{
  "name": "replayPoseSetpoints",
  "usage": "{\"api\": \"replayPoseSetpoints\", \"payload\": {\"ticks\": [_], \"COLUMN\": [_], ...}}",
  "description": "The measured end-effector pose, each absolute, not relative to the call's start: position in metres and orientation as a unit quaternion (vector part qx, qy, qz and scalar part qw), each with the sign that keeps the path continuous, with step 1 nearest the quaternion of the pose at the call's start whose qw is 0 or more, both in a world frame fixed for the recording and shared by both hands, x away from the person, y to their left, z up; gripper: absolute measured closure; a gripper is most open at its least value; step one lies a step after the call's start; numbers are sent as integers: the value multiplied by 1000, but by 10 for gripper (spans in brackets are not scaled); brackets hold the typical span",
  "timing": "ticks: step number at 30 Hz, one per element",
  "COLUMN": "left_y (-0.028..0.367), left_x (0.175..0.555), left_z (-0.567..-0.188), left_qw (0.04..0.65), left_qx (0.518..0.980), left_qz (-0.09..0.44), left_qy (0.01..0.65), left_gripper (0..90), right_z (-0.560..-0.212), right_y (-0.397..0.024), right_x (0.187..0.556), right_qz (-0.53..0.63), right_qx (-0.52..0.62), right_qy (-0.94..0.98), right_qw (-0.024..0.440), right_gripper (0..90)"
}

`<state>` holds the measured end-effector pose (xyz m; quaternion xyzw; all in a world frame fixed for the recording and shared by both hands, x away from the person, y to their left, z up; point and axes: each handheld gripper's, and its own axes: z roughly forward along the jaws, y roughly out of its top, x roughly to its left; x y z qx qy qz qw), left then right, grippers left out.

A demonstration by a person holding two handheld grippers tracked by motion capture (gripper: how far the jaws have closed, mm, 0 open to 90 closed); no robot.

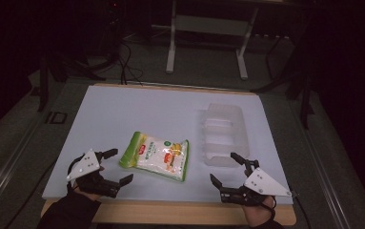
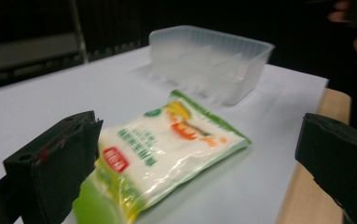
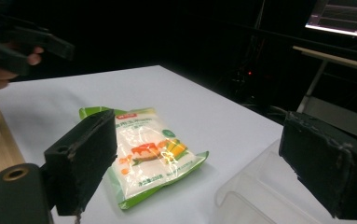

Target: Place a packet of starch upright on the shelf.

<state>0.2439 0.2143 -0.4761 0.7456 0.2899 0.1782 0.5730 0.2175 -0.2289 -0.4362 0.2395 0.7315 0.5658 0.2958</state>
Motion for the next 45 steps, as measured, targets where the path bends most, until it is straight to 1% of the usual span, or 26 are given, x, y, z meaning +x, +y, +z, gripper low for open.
{"api": "replayPoseSetpoints", "payload": {"ticks": [3,5,6,8,12,14,15,17,18,23,24,28,29,32,34,37,39,42,45], "left_y": [218,220,221,223,224,223,223,223,222,220,220,217,215,213,213,210,205,199,197], "left_x": [259,266,270,277,289,293,295,297,298,304,306,308,310,312,312,312,311,313,316], "left_z": [-481,-484,-485,-488,-495,-499,-501,-506,-508,-519,-522,-529,-534,-536,-536,-536,-537,-537,-538], "left_qw": [565,558,556,548,516,502,485,477,462,431,425,411,401,401,406,411,412,421,428], "left_qx": [746,749,748,748,754,756,758,759,763,775,777,781,784,785,781,784,792,789,780], "left_qz": [165,165,163,158,171,161,166,153,155,110,101,86,73,67,62,52,51,38,23], "left_qy": [311,318,323,338,370,388,403,415,425,449,454,462,468,468,470,462,448,446,456], "left_gripper": [11,11,44,54,89,102,123,146,151,159,175,192,192,194,212,248,288,307,305], "right_z": [-437,-437,-437,-437,-437,-438,-438,-438,-438,-438,-439,-439,-439,-439,-440,-440,-440,-440,-440], "right_y": [-229,-229,-229,-229,-228,-228,-228,-228,-228,-228,-227,-227,-227,-226,-226,-225,-226,-226,-225], "right_x": [218,218,218,219,218,219,219,219,219,219,219,219,219,220,220,220,220,220,219], "right_qz": [565,565,566,565,564,564,564,564,563,561,561,560,559,558,557,557,557,557,558], "right_qx": [240,241,243,243,243,243,244,245,246,246,246,245,244,243,243,241,242,242,241], "right_qy": [733,734,734,734,736,737,737,737,738,741,742,743,744,746,747,748,748,747,747], "right_qw": [292,291,288,288,285,284,282,280,279,275,273,272,273,271,270,270,269,270,270], "right_gripper": [110,110,110,110,110,110,111,110,110,110,111,110,110,111,111,111,110,111,111]}}
